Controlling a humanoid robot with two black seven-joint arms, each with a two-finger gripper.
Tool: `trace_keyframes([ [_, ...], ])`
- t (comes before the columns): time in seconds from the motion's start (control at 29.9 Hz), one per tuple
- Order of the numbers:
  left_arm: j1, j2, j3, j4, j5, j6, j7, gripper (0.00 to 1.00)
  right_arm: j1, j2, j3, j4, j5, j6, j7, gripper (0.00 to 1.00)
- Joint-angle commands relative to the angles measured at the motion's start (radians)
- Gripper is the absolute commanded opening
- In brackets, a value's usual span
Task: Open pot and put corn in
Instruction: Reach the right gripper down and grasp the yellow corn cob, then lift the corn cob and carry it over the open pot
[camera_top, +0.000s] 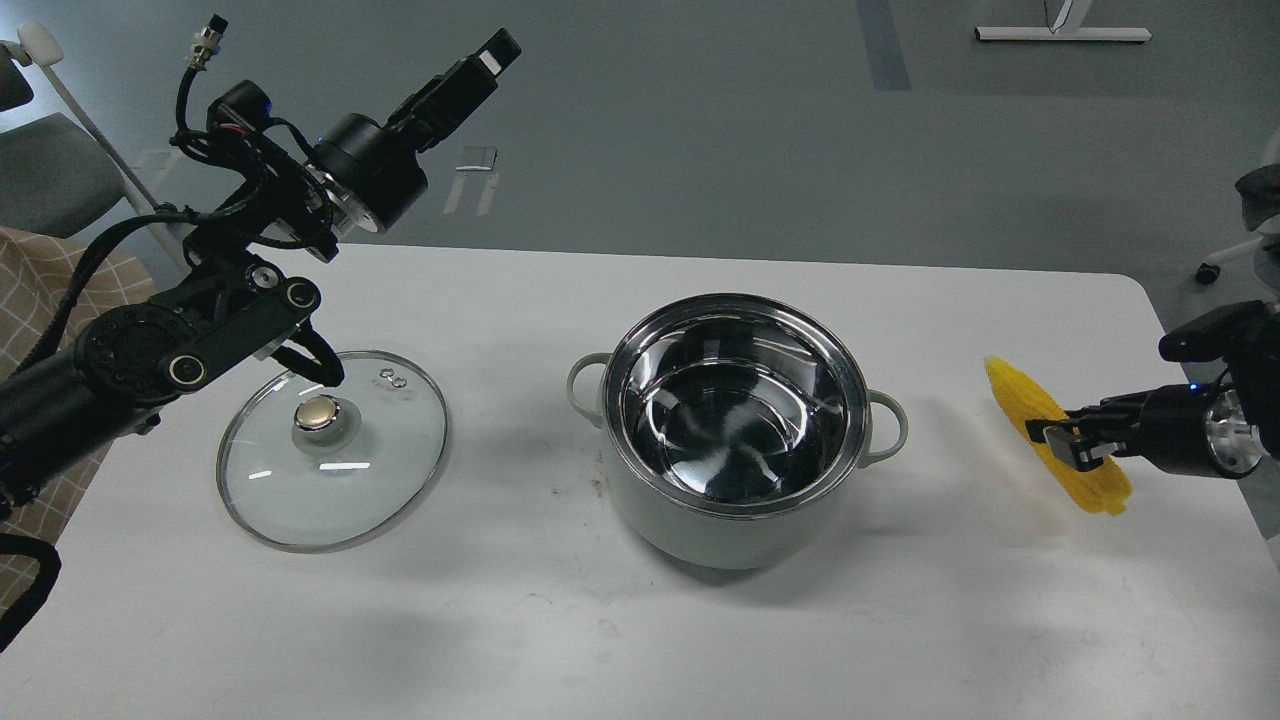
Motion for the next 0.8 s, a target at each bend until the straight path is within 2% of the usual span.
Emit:
trace_keyframes([
  [0.0,-0.002,-0.002,0.0,0.0,0.0,0.0,0.0,0.94,0.108,-0.029,-0.002,0.043,0.009,0.01,0.0,0.0],
  [0.23,-0.002,-0.002,0.0,-0.002,-0.001,-0.002,0.0,0.94,0.325,-0.003,-0.009,0.075,0.05,0.08,0.0,0.0],
  [0.33,-0.003,-0.002,0.0,-0.002,0.0,-0.002,0.0,0.94,0.44,0.089,-0.046,0.075,0.086,0.12,0.0,0.0],
  [0.4,-0.006,-0.003,0.0,-0.002,0.0,-0.002,0.0,0.94,0.542,0.195,-0.127,0.063,0.103,0.123,0.0,0.0],
  [0.43,-0.006,-0.003,0.0,-0.002,0.0,-0.002,0.0,0.94,0.543,0.195,-0.127,0.063,0.103,0.123,0.0,0.0],
  [0.5,-0.006,-0.002,0.0,-0.002,0.0,-0.002,0.0,0.94,0.599,0.297,-0.187,0.04,0.141,0.123,0.0,0.0],
  [0.6,-0.008,0.0,0.001,-0.001,-0.001,-0.002,0.0,0.94,0.621,0.411,-0.216,0.027,0.158,0.126,0.0,0.0],
  [0.77,-0.008,0.0,0.001,0.0,-0.001,-0.002,0.0,0.94,0.622,0.512,-0.297,0.024,0.158,0.126,0.0,0.0],
])
